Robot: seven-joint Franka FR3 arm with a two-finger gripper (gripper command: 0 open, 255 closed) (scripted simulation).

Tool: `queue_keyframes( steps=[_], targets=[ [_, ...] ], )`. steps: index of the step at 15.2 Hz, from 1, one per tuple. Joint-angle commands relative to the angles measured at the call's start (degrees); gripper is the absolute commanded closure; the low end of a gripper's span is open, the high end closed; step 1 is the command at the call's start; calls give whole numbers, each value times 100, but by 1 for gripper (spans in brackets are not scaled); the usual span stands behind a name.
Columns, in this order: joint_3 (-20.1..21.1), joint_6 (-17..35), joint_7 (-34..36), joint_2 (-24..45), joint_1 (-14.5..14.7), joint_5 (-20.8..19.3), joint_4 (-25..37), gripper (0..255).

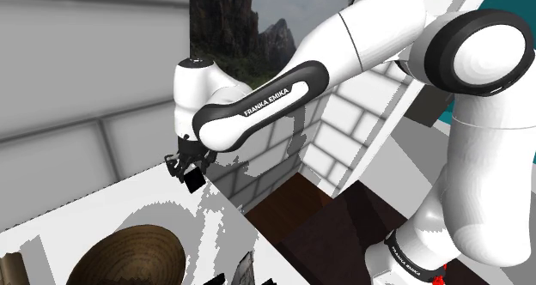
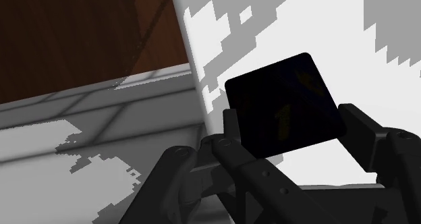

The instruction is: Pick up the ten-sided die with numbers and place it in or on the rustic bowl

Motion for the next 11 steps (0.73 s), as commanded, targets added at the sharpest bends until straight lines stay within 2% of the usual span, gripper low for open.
queue_keyframes(
  steps=[1,11],
  targets=[
    [2,2,-2,12,2,2,-14,255],
    [113,-537,-110,-400,-66,188,131,255]
  ],
)
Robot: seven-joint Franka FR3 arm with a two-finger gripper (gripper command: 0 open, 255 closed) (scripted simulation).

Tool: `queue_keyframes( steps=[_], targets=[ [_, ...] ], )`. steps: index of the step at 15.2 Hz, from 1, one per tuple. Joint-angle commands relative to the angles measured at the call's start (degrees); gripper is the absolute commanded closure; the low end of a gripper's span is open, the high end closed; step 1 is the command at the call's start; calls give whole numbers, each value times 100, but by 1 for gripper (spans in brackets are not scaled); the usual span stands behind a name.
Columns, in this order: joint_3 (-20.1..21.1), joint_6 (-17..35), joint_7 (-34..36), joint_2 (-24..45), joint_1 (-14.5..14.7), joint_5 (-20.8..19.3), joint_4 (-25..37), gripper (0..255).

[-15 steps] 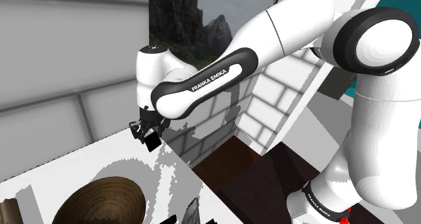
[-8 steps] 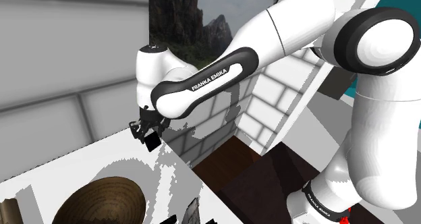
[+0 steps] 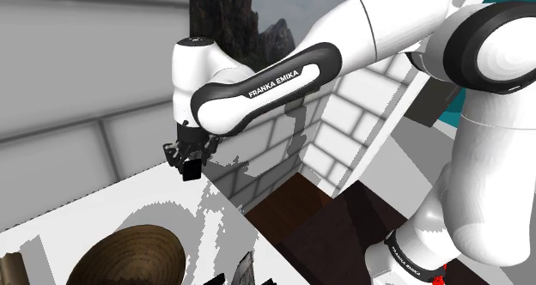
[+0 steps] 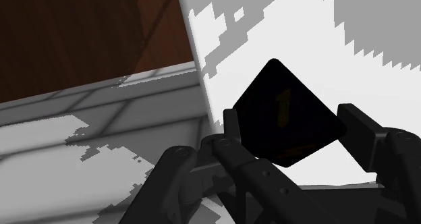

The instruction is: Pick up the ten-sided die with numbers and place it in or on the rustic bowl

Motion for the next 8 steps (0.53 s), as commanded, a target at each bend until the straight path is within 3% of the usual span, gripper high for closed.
queue_keyframes(
  steps=[1,8],
  targets=[
    [21,-126,-26,-85,-15,40,43,255],
    [81,-565,-106,-361,-57,169,221,255]
  ],
)
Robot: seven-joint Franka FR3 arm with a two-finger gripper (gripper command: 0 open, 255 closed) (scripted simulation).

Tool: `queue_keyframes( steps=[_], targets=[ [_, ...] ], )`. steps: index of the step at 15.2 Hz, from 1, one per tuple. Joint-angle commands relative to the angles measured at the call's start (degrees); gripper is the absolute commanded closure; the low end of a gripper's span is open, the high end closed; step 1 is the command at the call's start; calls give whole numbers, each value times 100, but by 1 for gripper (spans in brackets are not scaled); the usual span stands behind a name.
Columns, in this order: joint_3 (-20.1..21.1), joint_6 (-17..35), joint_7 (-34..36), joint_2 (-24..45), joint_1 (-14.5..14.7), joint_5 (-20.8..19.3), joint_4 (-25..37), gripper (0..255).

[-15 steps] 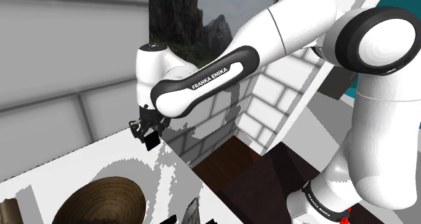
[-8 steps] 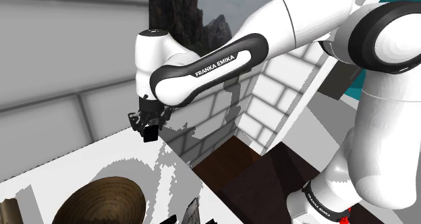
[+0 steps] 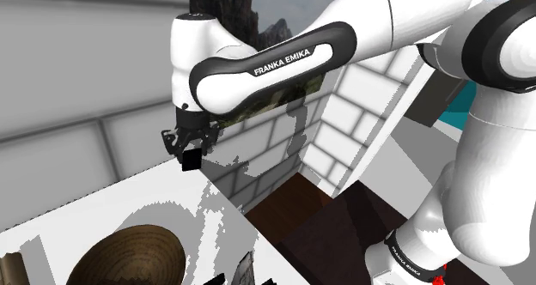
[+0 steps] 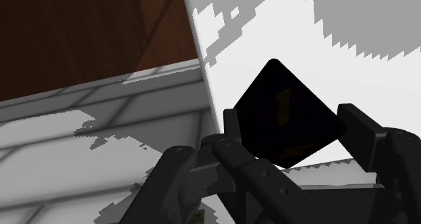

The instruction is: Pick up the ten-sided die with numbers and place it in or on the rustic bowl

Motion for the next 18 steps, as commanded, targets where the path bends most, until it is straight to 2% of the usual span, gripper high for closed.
queue_keyframes(
  steps=[1,12,18],
  targets=[
    [13,-132,-27,-71,-14,35,63,255],
    [70,-823,-120,-383,-48,183,462,255],
    [320,-860,635,-440,435,119,422,255]
  ],
)
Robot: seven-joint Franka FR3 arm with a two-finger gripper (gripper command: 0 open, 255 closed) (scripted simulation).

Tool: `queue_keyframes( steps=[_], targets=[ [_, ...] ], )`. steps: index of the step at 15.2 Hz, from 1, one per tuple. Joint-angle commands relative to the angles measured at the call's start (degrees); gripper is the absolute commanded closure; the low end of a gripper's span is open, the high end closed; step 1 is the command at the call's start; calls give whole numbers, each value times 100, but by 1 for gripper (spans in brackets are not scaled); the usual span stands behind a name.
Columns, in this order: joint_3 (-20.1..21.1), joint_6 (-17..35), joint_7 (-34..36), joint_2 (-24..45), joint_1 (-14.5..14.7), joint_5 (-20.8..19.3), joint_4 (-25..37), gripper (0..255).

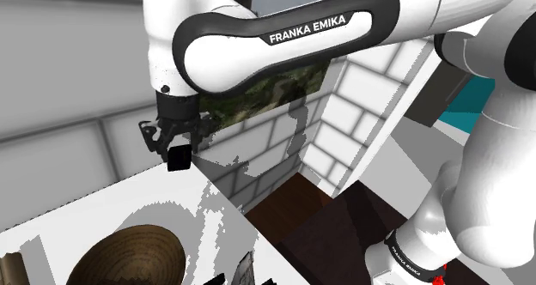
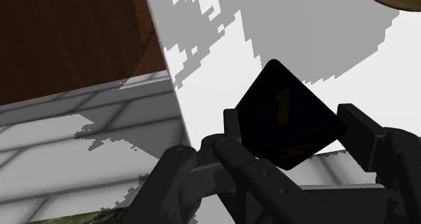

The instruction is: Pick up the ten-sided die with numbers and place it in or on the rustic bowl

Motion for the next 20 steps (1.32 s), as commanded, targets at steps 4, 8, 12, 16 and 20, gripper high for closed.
queue_keyframes(
  steps=[4,8,12,16,20],
  targets=[
    [194,-111,648,78,431,-96,160,255],
    [336,-222,1178,230,808,-211,388,255],
    [455,-378,1707,469,1219,-360,738,255],
    [498,-361,2035,693,1488,-488,910,255],
    [470,-95,2074,784,1494,-545,725,255]
  ],
)
